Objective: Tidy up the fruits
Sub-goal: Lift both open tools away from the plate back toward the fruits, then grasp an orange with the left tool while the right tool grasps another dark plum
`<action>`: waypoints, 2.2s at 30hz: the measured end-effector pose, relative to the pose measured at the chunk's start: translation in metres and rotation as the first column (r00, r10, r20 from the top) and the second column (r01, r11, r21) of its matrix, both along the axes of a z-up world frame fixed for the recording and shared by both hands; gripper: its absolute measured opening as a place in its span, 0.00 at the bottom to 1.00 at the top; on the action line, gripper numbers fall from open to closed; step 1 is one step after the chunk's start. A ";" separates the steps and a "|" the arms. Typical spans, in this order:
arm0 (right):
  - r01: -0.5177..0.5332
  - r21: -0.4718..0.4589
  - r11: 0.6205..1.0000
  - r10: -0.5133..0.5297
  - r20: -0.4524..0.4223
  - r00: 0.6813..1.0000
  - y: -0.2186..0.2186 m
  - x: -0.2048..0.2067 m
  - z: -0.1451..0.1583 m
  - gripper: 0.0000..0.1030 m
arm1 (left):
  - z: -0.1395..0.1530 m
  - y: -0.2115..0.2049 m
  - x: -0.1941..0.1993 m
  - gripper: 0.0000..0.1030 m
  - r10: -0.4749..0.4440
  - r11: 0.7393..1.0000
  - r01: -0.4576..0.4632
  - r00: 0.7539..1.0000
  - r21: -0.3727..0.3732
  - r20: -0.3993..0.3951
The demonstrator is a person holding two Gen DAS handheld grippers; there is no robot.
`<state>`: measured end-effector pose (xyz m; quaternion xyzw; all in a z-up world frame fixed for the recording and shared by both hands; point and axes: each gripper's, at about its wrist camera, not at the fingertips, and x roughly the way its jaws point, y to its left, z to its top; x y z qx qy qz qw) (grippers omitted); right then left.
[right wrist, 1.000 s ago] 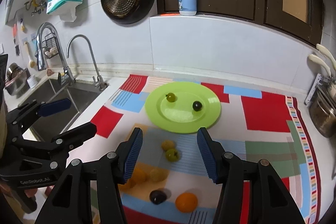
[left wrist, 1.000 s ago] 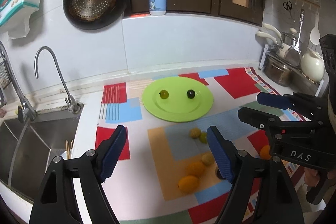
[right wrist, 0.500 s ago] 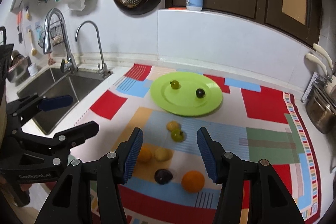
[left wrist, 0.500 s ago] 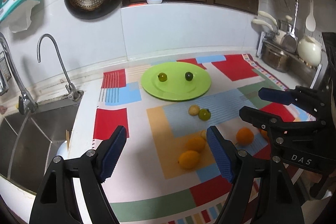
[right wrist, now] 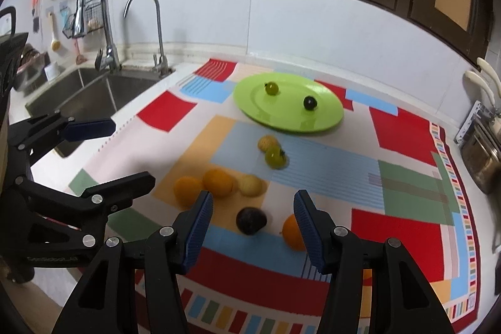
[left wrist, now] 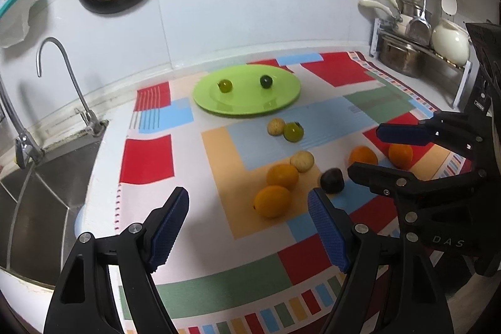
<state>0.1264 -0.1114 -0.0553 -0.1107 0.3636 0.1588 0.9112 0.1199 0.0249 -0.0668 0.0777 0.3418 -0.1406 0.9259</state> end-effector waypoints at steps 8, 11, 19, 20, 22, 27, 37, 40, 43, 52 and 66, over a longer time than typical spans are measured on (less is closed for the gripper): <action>-0.003 -0.001 1.000 0.003 -0.057 0.998 -0.001 0.003 -0.016 0.53 | -0.020 -0.003 0.005 0.75 -0.018 1.000 0.018 0.999 0.000 -0.032; -0.002 0.005 1.000 0.003 -0.080 0.997 -0.002 0.005 -0.023 0.52 | -0.026 -0.004 0.006 0.75 -0.030 1.000 0.031 0.999 0.007 -0.039; -0.010 -0.004 1.000 0.009 -0.121 0.993 0.002 0.011 -0.041 0.48 | -0.041 -0.008 0.012 0.65 -0.077 0.997 0.078 0.996 0.026 -0.052; -0.011 -0.009 1.000 0.010 -0.120 0.993 0.002 0.012 -0.042 0.48 | -0.042 -0.009 0.013 0.64 -0.081 0.996 0.083 0.995 0.029 -0.054; -0.014 -0.023 1.000 0.011 -0.117 0.993 0.003 0.014 -0.044 0.48 | -0.045 -0.011 0.015 0.63 -0.092 0.995 0.094 0.994 0.032 -0.060; -0.034 -0.051 0.998 0.028 -0.125 0.992 0.007 0.020 -0.050 0.44 | -0.050 -0.013 0.022 0.61 -0.105 0.994 0.108 0.992 0.034 -0.074; -0.038 -0.061 0.997 0.030 -0.127 0.991 0.009 0.029 -0.055 0.43 | -0.055 -0.012 0.034 0.50 -0.119 0.993 0.116 0.985 -0.029 -0.124; -0.040 -0.052 0.998 0.032 -0.144 0.989 0.009 0.032 -0.058 0.40 | -0.055 -0.013 0.037 0.48 -0.116 0.993 0.112 0.985 -0.038 -0.127; -0.035 -0.051 0.998 0.027 -0.143 0.989 0.009 0.034 -0.059 0.36 | -0.055 -0.014 0.038 0.47 -0.116 0.993 0.112 0.985 -0.042 -0.126; -0.028 -0.041 0.999 0.022 -0.149 0.989 0.007 0.037 -0.060 0.32 | -0.057 -0.017 0.043 0.37 -0.104 0.994 0.096 0.984 -0.060 -0.143; -0.023 0.031 0.999 0.027 -0.140 0.990 0.003 0.032 -0.043 0.32 | -0.034 -0.010 0.031 0.37 -0.039 0.997 0.030 0.992 -0.077 -0.121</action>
